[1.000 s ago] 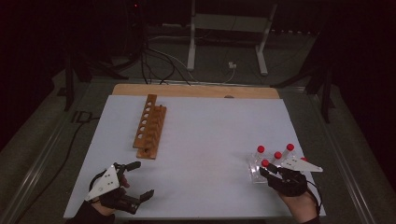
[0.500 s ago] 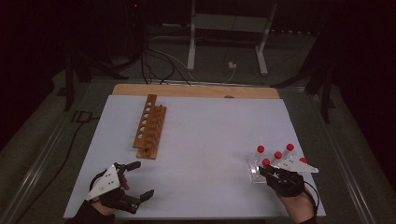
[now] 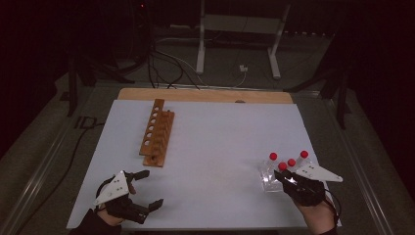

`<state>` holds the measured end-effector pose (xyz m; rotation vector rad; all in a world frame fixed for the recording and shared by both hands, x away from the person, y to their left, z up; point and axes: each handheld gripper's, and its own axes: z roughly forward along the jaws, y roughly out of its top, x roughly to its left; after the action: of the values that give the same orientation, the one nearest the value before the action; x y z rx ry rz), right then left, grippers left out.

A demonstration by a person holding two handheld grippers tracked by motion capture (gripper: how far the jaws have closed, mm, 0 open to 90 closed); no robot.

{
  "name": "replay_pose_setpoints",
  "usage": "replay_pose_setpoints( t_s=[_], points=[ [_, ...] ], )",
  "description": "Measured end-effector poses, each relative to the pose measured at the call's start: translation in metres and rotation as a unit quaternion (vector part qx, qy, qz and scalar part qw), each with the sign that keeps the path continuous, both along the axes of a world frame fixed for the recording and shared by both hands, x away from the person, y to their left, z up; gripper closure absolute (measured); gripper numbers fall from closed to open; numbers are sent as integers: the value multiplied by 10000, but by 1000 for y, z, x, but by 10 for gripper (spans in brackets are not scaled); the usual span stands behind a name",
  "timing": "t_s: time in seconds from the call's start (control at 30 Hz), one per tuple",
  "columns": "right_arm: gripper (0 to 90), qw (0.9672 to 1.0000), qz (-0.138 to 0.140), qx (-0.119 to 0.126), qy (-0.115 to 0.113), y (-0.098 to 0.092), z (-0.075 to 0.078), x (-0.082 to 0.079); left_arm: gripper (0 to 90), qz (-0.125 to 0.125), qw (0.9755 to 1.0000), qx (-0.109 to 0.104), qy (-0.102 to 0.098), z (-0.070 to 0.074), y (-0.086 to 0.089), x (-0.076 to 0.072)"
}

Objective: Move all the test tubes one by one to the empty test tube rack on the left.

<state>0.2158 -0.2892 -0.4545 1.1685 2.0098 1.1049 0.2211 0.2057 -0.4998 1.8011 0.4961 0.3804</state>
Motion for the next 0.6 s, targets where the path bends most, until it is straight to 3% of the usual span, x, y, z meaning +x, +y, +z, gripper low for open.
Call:
replay_pose_setpoints(
  t_s=[0.13, 0.27, 0.6],
  points=[
    [750, 9999, 34, -28, -116, 2, 8, -3, 9, -35, 10000, 2, 67, 5, -3, -1],
    [750, 9998, 60, -73, -194, 5, 12, -6, 9, -116, 9997, -129, 192, 11, -4, -1],
    [749, 9989, 355, -11, -309, 16, 26, -6, 9, -269, 9995, 4, 144, 30, -11, 6]
  ],
)
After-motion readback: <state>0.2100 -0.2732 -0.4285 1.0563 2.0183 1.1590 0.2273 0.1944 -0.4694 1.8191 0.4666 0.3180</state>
